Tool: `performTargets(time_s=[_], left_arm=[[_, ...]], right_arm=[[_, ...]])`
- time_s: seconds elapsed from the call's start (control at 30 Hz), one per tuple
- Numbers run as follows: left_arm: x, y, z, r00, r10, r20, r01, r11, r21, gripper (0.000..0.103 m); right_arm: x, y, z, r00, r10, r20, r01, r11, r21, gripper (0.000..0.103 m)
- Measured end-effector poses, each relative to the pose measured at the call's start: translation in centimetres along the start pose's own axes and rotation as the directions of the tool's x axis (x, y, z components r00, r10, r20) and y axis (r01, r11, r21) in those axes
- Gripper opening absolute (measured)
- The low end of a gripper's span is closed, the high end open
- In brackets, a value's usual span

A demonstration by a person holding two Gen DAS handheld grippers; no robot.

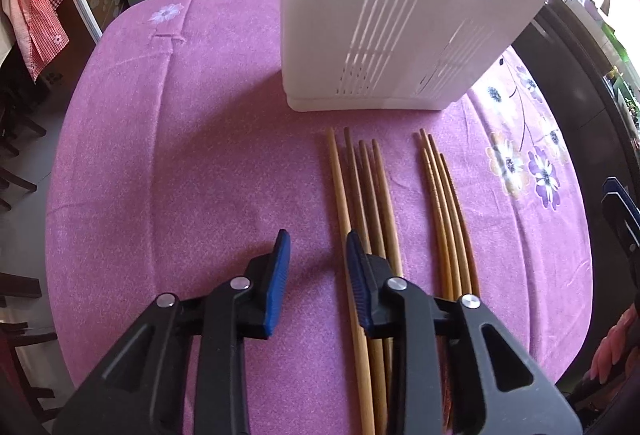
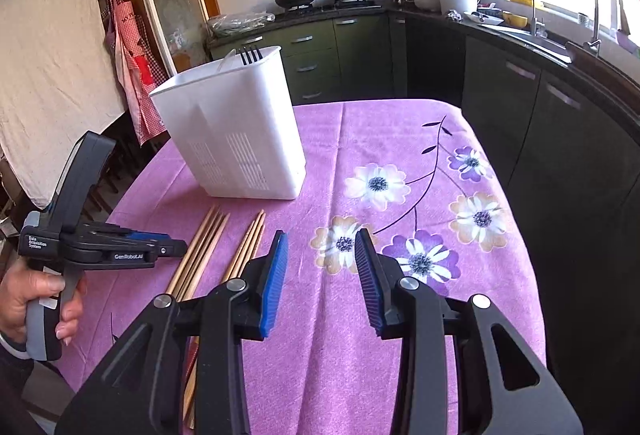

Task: Organize utensils
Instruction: 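Grasp a single wooden chopstick with the left gripper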

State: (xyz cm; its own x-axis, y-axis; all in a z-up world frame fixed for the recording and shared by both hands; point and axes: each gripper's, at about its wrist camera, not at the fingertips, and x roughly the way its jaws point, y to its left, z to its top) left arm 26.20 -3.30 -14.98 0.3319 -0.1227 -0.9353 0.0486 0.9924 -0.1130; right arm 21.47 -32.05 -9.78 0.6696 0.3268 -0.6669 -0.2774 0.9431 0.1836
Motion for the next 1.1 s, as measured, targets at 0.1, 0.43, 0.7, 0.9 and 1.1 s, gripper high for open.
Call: performTargets(time_s=[0.1, 0.43, 0.7, 0.9, 1.1], left_arm=[[0.2, -0.7, 0.3, 1.0, 0.016, -0.003, -0.016, 1.0, 0.011, 0.026], [1.2, -2.8, 0.7, 0.997, 0.064, -0.032, -0.063, 0.997, 0.035, 0.018], [1.5, -3.2, 1.5, 0.997, 0.072, -0.021, -0.071, 0.997, 0.019, 0.01], [1.2, -1.7, 1.5, 0.999, 0.039, -0.021, -0.039, 0.999, -0.002, 0.006], [-1.8, 0.3, 1.1, 0.998, 0.028, 0.054, -0.027, 1.0, -0.014, 0.006]], right_arm=[[0.1, 0.0, -0.1, 1.0, 0.006, -0.001, -0.006, 1.0, 0.005, 0.035], [0.2, -0.1, 0.2, 1.0, 0.017, -0.022, -0.017, 1.0, 0.011, 0.035], [0.4, 0.1, 0.2, 0.999, 0.016, -0.033, -0.016, 1.0, 0.007, 0.035], [0.7, 0.3, 0.2, 0.999, 0.011, -0.047, -0.012, 1.0, -0.004, 0.036], [1.2, 1.0, 0.4, 0.997, 0.019, -0.069, -0.021, 1.0, -0.023, 0.038]])
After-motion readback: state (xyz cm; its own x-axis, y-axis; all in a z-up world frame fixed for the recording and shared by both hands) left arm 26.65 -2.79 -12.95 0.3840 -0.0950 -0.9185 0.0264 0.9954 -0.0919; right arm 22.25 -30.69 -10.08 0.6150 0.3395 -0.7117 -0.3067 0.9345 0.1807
